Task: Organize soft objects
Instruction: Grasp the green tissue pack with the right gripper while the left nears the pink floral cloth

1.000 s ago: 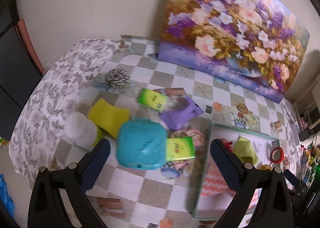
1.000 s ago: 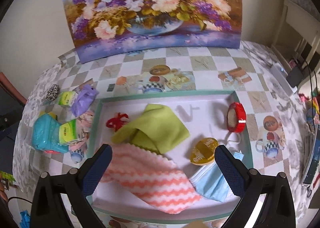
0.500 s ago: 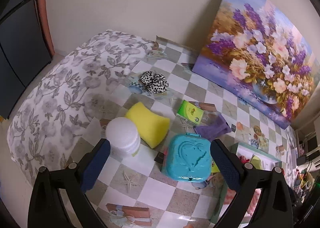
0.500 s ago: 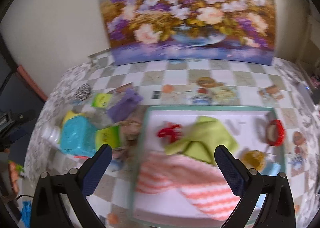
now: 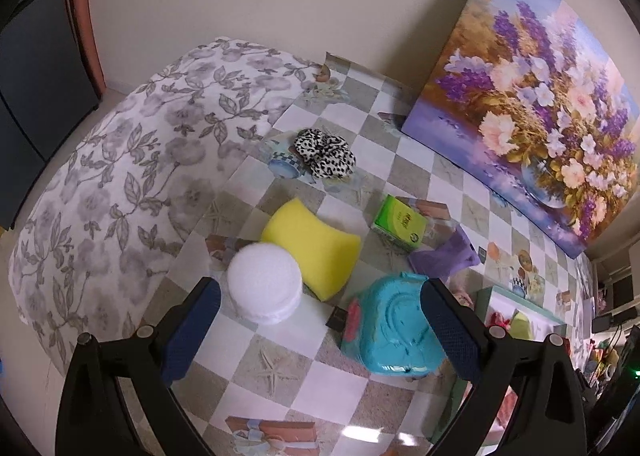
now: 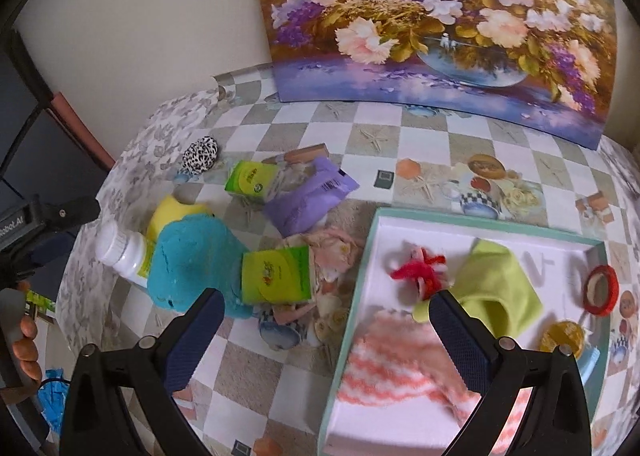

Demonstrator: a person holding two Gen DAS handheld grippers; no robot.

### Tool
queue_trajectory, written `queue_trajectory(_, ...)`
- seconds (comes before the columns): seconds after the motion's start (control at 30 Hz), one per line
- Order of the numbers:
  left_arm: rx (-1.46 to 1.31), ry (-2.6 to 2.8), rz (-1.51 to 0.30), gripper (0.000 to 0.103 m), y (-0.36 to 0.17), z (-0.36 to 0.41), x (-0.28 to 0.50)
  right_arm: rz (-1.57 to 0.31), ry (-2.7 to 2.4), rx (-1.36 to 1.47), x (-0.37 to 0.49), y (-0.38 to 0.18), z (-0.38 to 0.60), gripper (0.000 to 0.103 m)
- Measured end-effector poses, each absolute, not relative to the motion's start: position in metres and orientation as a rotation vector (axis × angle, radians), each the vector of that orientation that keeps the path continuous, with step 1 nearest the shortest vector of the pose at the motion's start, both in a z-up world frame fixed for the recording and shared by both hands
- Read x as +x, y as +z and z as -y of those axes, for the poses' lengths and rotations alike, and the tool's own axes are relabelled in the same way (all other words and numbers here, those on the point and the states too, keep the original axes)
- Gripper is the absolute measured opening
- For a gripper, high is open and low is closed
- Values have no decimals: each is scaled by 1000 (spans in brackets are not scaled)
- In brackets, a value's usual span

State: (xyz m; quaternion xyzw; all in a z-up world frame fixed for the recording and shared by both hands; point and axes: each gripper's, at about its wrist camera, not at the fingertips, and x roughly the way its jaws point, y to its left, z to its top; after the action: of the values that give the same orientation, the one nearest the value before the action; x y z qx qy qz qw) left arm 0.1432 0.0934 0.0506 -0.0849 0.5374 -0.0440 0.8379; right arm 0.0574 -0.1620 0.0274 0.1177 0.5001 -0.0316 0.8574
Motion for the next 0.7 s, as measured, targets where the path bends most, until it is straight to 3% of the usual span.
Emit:
queue_trajectory(0.27, -51, -40, -1120, 100, 41, -111, 178, -1058, -63, 289, 95, 19, 167, 103)
queue_trajectory(0.7, -112, -124, -1238, 100, 10, -120, 207, -1078, -39, 357, 127, -6, 169, 101)
